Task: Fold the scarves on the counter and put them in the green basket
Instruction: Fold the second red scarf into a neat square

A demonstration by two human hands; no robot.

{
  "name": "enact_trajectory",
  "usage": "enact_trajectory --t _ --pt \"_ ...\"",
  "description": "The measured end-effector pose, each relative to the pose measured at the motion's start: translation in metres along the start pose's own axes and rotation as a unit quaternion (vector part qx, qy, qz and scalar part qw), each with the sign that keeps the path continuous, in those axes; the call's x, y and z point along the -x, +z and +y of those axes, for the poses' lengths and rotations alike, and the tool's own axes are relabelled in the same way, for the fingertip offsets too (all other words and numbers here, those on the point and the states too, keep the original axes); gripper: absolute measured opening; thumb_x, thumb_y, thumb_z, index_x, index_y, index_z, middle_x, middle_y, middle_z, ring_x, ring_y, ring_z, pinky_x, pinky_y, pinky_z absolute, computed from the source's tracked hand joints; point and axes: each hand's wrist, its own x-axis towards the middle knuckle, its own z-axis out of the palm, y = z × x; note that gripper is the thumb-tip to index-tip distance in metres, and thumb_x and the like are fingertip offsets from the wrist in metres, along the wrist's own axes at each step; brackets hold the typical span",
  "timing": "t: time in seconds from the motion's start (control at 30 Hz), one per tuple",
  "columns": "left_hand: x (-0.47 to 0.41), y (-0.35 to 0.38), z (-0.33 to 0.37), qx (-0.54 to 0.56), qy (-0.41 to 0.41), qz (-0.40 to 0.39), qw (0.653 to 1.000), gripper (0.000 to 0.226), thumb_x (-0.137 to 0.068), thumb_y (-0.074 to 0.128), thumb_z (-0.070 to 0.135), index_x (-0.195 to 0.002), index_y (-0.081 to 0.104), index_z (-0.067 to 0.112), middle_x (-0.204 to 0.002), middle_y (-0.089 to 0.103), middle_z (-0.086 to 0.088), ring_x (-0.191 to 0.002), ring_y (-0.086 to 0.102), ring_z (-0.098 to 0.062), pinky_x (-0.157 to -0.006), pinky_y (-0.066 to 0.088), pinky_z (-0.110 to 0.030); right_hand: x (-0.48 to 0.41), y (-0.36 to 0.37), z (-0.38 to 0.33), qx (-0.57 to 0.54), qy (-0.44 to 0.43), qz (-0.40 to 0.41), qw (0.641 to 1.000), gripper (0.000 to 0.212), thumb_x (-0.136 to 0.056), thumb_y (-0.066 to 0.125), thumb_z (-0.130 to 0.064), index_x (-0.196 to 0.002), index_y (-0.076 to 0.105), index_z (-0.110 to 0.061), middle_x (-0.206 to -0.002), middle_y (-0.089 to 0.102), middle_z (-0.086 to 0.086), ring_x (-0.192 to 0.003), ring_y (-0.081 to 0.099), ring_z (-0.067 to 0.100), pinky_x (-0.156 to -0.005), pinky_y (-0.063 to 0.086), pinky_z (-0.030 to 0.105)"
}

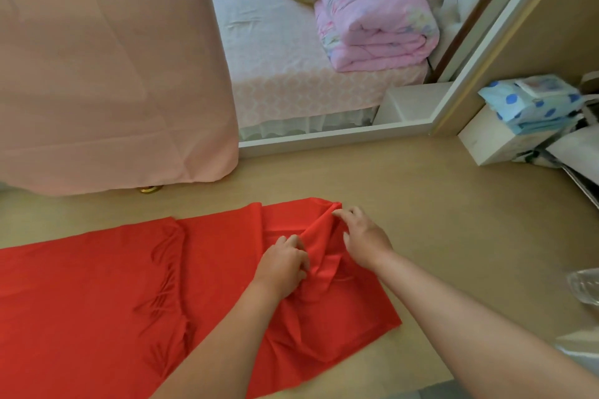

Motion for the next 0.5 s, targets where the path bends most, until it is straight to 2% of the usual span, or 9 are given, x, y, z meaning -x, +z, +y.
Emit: enact_trajectory --t 0.07,0.13,0.2,0.27,0.37,0.5 --pt "-0.003 0.001 -0.004 0.076 -0.015 0.045 0.996 0.01 -0.083 0.07 0.021 -0.091 0.072 0.027 -0.104 0.064 0.009 -0.098 0.058 -0.017 -0.083 0.048 -0.033 -0.013 -0.002 0.003 0.015 -0.026 0.006 1.0 0.051 -0.09 0.051 -0.009 -0.137 0.052 -0.03 -0.133 0.048 0.0 -0.115 0.056 0.028 -0.091 0.05 0.04" --pt "-0.006 -0.004 -0.002 0.184 -0.053 0.102 0.976 0.009 -0.086 0.068 0.016 -0.089 0.072 0.023 -0.092 0.071 0.009 -0.087 0.062 -0.007 -0.078 0.046 -0.02 -0.026 -0.004 0.004 0.052 -0.054 0.001 0.997 0.048 -0.09 0.054 -0.012 -0.135 0.055 -0.032 -0.137 0.048 0.0 -0.121 0.051 0.028 -0.097 0.046 0.039" --pt "-0.009 -0.013 0.002 0.294 -0.112 0.16 0.936 0.011 -0.089 0.066 0.012 -0.086 0.07 0.021 -0.082 0.071 0.01 -0.075 0.06 0.002 -0.069 0.041 -0.012 -0.038 -0.005 0.005 0.106 -0.076 -0.02 0.991 0.041 -0.091 0.059 -0.019 -0.13 0.06 -0.033 -0.142 0.045 0.0 -0.128 0.045 0.027 -0.103 0.039 0.038" --pt "-0.013 -0.021 0.002 0.373 -0.166 0.2 0.891 0.014 -0.091 0.063 0.009 -0.083 0.067 0.02 -0.078 0.068 0.009 -0.072 0.059 0.002 -0.066 0.041 -0.011 -0.045 -0.006 0.007 0.136 -0.088 -0.032 0.986 0.027 -0.094 0.057 -0.025 -0.119 0.067 -0.031 -0.138 0.049 0.0 -0.128 0.044 0.025 -0.102 0.034 0.035" --pt "-0.017 -0.032 -0.003 0.401 -0.222 0.235 0.857 0.015 -0.094 0.06 0.009 -0.085 0.065 0.02 -0.081 0.067 0.008 -0.077 0.061 -0.005 -0.065 0.04 -0.008 -0.049 -0.015 0.012 0.154 -0.063 0.003 0.986 0.026 -0.1 0.045 -0.03 -0.109 0.068 -0.023 -0.119 0.057 0.003 -0.116 0.051 0.027 -0.096 0.035 0.037" --pt "-0.023 -0.037 -0.005 0.355 -0.238 0.213 0.879 0.015 -0.095 0.057 0.012 -0.086 0.063 0.023 -0.08 0.063 0.012 -0.075 0.058 -0.006 -0.061 0.035 -0.011 -0.055 -0.038 0.014 0.232 -0.03 0.063 0.97 0.035 -0.101 0.035 -0.032 -0.101 0.066 -0.017 -0.112 0.061 0.007 -0.109 0.054 0.028 -0.093 0.038 0.041"
